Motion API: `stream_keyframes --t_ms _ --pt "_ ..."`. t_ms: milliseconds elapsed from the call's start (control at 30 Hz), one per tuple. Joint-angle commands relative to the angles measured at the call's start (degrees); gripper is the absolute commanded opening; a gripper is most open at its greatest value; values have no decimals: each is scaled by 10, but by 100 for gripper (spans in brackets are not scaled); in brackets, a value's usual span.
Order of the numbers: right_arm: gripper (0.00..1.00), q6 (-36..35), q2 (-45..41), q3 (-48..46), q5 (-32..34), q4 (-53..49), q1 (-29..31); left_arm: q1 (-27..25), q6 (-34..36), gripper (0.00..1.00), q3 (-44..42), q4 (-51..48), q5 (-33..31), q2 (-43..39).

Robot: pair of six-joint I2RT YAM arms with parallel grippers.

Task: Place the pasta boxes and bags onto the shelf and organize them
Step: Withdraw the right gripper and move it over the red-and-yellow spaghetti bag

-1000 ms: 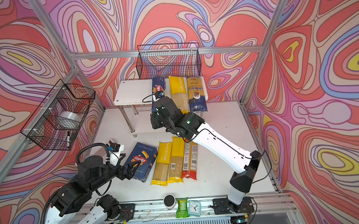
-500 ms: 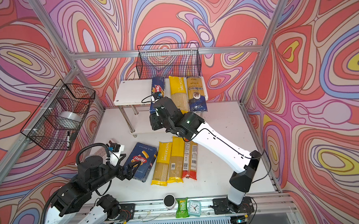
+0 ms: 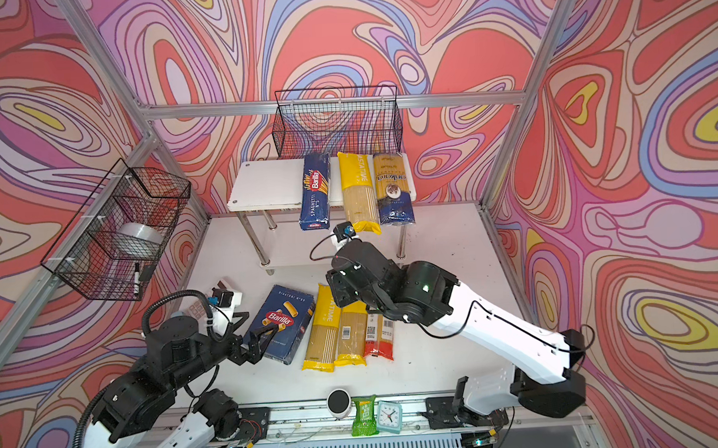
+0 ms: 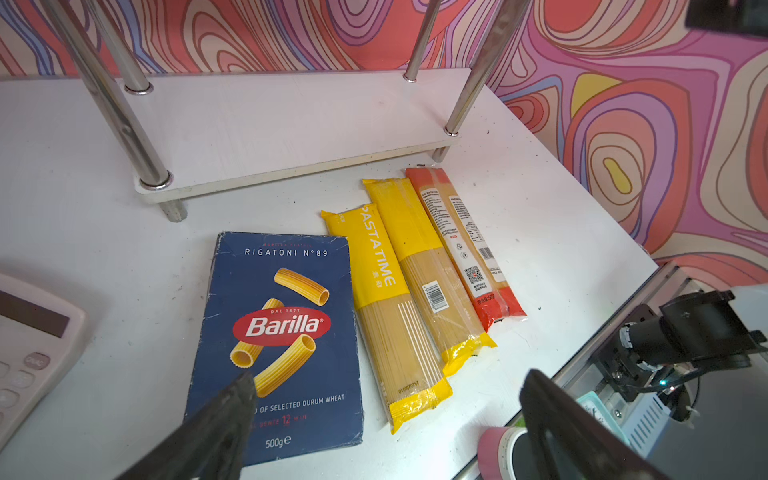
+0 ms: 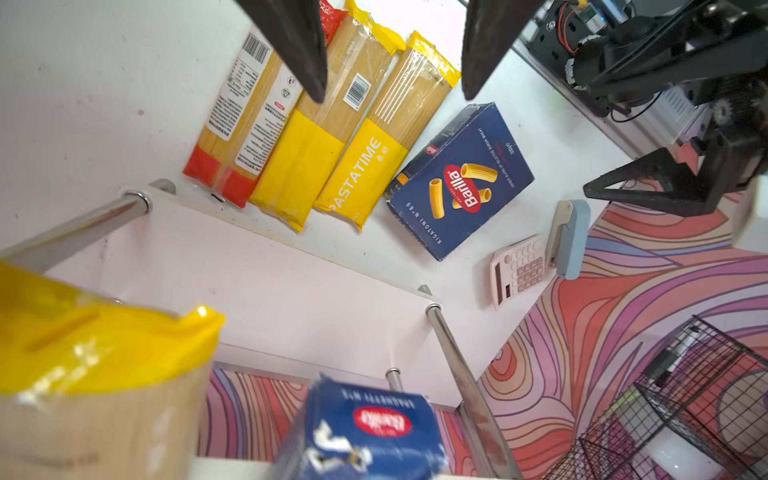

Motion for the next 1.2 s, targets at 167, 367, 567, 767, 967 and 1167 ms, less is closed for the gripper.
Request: stream_keyframes --t_ms 167,367,567,767,967,1167 --pt "62 146 -116 -221 52 14 6 -2 -61 100 -65 42 -43 -42" --pt "75 212 -159 -364 71 59 6 -1 -70 100 -79 48 -62 -64" --pt "90 237 -199 -467 74 138 5 -2 -101 100 -191 125 -63 -57" --pt "98 225 -185 -509 66 181 -8 -2 -70 100 -256 147 -162 -96" --pt "98 186 -157 -543 -39 257 -98 -2 -47 100 -288 197 -208 -131" --pt "98 156 -109 -525 -58 267 -126 -2 -11 100 -271 246 -225 -68"
